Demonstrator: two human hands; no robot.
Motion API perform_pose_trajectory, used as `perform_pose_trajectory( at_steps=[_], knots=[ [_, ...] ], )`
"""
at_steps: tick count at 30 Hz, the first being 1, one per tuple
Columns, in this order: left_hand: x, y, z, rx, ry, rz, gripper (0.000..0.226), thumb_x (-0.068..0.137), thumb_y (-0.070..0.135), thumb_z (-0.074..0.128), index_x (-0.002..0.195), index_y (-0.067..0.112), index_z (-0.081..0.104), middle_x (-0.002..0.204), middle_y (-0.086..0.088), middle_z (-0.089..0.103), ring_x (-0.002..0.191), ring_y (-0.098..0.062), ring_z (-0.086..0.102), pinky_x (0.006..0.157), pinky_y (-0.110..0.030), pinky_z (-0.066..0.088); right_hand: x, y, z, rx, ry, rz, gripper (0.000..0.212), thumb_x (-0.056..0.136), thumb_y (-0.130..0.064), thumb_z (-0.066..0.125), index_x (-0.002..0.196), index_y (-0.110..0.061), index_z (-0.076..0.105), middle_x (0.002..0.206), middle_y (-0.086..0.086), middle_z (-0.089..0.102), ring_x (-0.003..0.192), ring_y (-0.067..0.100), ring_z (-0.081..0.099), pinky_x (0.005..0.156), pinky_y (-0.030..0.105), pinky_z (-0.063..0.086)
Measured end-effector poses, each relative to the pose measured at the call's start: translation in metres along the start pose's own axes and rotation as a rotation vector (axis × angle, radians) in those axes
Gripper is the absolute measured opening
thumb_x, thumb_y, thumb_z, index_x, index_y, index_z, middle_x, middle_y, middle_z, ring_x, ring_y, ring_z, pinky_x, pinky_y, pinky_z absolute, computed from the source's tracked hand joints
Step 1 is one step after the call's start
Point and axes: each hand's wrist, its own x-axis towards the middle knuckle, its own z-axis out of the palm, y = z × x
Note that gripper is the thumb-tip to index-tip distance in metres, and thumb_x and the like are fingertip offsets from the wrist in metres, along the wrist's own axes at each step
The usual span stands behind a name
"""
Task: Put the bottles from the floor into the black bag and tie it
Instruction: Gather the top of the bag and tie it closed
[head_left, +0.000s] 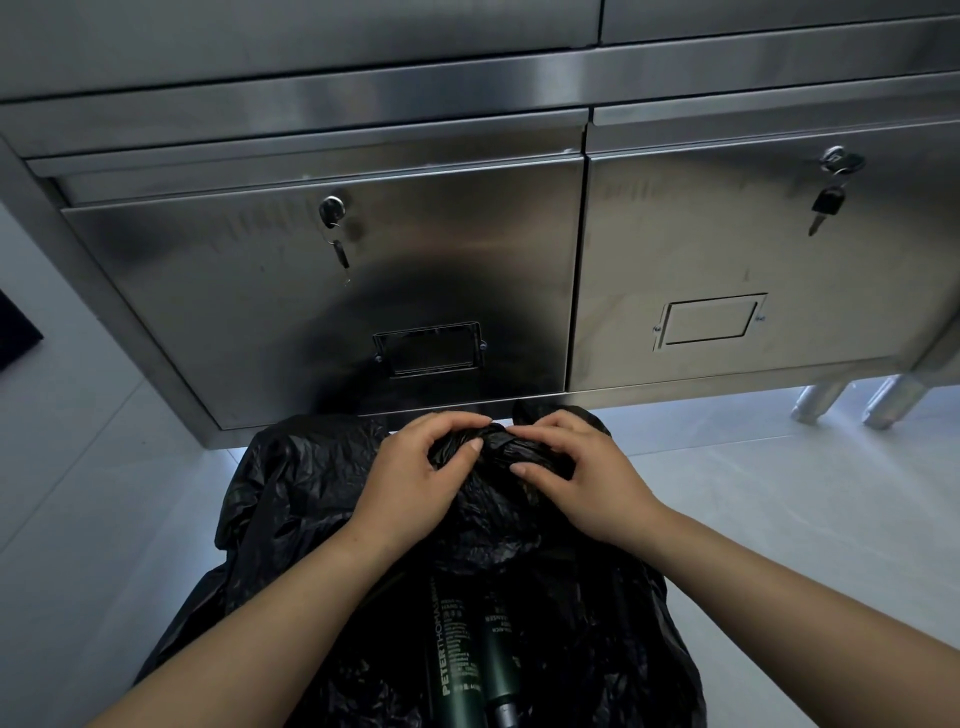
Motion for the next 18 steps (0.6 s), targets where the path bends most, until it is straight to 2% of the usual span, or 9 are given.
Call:
perform_pose_trajectory(
  at_steps=[3,6,8,11,13,18],
  knots=[
    [-0.0012,-0.0031,-0.0004,0.017,-0.056,-0.002,0.024,0.085,0.024,0.065,0.105,0.038,0.067,0.105,0.017,0.066,0.102,0.01,0.056,0.084,-0.002,0.038,-0.0009,0.001,0.0006,0.001,-0.007,0.01,0.028,0.084,-0.026,0.067,0.112,-0.026,0.068,0.092,-0.024,0.06,0.092,-0.007,0.057,0.081,0.001,0.036],
    [-0.0013,-0.0038,0.0002,0.051,-0.093,0.016,0.027,0.084,0.025,0.066,0.109,0.036,0.066,0.102,0.014,0.065,0.099,0.006,0.057,0.084,-0.004,0.039,-0.0016,0.0013,-0.0004,0.064,-0.017,0.045,0.02,0.086,-0.025,0.066,0.104,-0.03,0.07,0.09,-0.03,0.065,0.093,-0.012,0.059,0.081,0.003,0.04],
    [-0.0003,-0.0038,0.0001,0.098,-0.128,0.033,0.033,0.082,0.028,0.068,0.114,0.036,0.064,0.1,0.013,0.063,0.097,0.004,0.058,0.084,-0.007,0.041,-0.0003,0.0006,-0.0021,0.102,-0.01,0.06,0.021,0.086,-0.023,0.066,0.103,-0.035,0.068,0.093,-0.025,0.067,0.095,-0.01,0.06,0.085,0.008,0.043],
    [0.0004,-0.0045,0.0001,0.166,-0.186,0.051,0.041,0.082,0.029,0.068,0.122,0.034,0.06,0.102,0.012,0.062,0.098,0.002,0.057,0.088,-0.013,0.042,0.0021,-0.0021,-0.0043,0.164,0.003,0.074,0.028,0.085,-0.023,0.066,0.103,-0.043,0.059,0.092,-0.012,0.072,0.094,-0.001,0.064,0.089,0.023,0.048],
    [0.0001,-0.0051,0.0008,0.175,-0.183,0.059,0.037,0.083,0.027,0.068,0.119,0.031,0.061,0.104,0.01,0.063,0.099,0.0,0.057,0.088,-0.011,0.041,0.0034,-0.0032,-0.0043,0.176,-0.002,0.07,0.031,0.085,-0.025,0.065,0.107,-0.044,0.054,0.086,-0.009,0.072,0.089,0.004,0.065,0.087,0.027,0.049],
    [0.0012,-0.0057,0.0007,0.203,-0.142,0.075,0.022,0.083,0.027,0.068,0.104,0.024,0.065,0.1,0.012,0.062,0.095,0.0,0.056,0.082,-0.003,0.035,0.0064,0.0006,-0.0027,0.206,-0.038,0.085,0.03,0.088,-0.025,0.062,0.107,-0.044,0.048,0.079,-0.013,0.071,0.079,0.001,0.064,0.079,0.022,0.045]
  ],
)
